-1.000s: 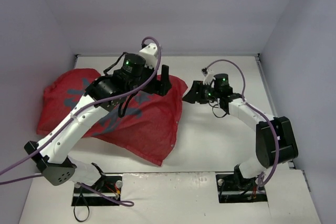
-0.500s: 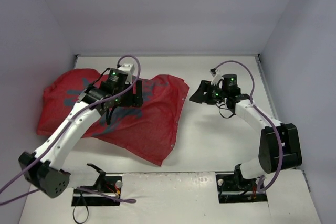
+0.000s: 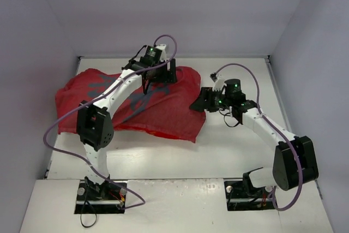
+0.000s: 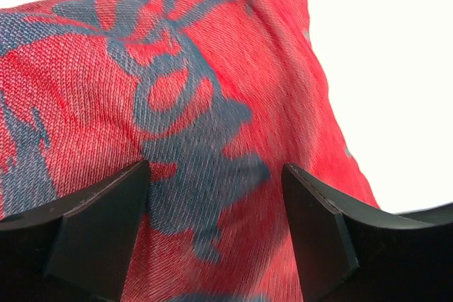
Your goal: Put the pillow into the pillowcase
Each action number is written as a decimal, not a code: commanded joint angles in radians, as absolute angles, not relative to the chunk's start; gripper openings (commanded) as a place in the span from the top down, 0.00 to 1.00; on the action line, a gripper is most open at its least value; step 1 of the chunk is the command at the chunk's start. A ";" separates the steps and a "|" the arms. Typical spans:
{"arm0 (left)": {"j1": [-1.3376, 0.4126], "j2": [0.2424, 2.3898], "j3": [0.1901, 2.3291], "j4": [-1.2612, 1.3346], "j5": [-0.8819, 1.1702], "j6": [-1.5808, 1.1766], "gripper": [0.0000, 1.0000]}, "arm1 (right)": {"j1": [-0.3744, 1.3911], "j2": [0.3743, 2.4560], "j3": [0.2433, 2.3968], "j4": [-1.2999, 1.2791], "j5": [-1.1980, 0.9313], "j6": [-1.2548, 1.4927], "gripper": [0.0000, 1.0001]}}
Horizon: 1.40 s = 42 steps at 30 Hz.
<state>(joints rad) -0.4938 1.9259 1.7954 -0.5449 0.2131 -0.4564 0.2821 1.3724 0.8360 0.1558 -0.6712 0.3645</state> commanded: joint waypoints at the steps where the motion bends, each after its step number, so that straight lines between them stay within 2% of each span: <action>1: -0.485 1.833 1.879 -0.480 0.217 -0.431 0.29 | 0.340 1.304 0.882 0.190 -0.666 0.356 0.31; 5: -0.483 1.566 1.731 -0.532 -0.006 -0.413 0.28 | 0.348 1.260 0.858 0.186 -0.585 0.368 0.13; 6: -0.482 1.516 1.691 -0.547 -0.117 -0.423 0.27 | 0.348 1.250 0.847 0.183 -0.522 0.377 0.10; 9: -0.457 1.353 1.516 -0.621 -0.222 -0.483 0.24 | 0.342 1.206 0.815 0.176 -0.380 0.417 0.07; 12: -0.391 1.237 1.340 -0.657 -0.189 -0.557 0.23 | 0.328 1.174 0.775 0.173 -0.330 0.446 0.09; 14: -0.367 1.180 1.266 -0.658 -0.115 -0.577 0.23 | 0.319 1.178 0.743 0.169 -0.371 0.442 0.14; 20: -0.411 1.105 1.250 -0.658 0.093 -0.541 0.23 | 0.292 1.138 0.644 0.172 -0.500 0.399 0.34; 22: -0.469 1.120 1.239 -0.653 0.085 -0.569 0.23 | 0.275 1.112 0.644 0.170 -0.503 0.396 0.50; 23: -0.561 1.132 1.239 -0.653 0.060 -0.599 0.23 | 0.272 1.102 0.644 0.170 -0.486 0.399 0.63; 24: -0.616 1.150 1.247 -0.649 0.029 -0.613 0.23 | 0.267 1.088 0.643 0.170 -0.462 0.402 0.82; 25: -0.670 1.201 1.258 -0.649 0.003 -0.623 0.23 | 0.262 1.072 0.640 0.170 -0.439 0.405 0.87; 26: -0.757 1.228 1.270 -0.650 -0.058 -0.641 0.23 | 0.250 1.072 0.637 0.170 -0.424 0.408 0.89; 33: -0.945 1.423 1.374 -0.643 -0.135 -0.693 0.23 | 0.229 1.137 0.629 0.169 -0.494 0.426 0.90; 36: -0.991 1.501 1.394 -0.621 -0.138 -0.696 0.23 | 0.227 1.173 0.643 0.170 -0.544 0.419 1.00; 39: -1.028 1.555 1.425 -0.618 -0.149 -0.674 0.23 | 0.232 1.203 0.670 0.170 -0.593 0.413 1.00; 42: -1.031 1.516 1.425 -0.618 -0.179 -0.681 0.23 | 0.229 1.171 0.737 0.161 -0.588 0.414 1.00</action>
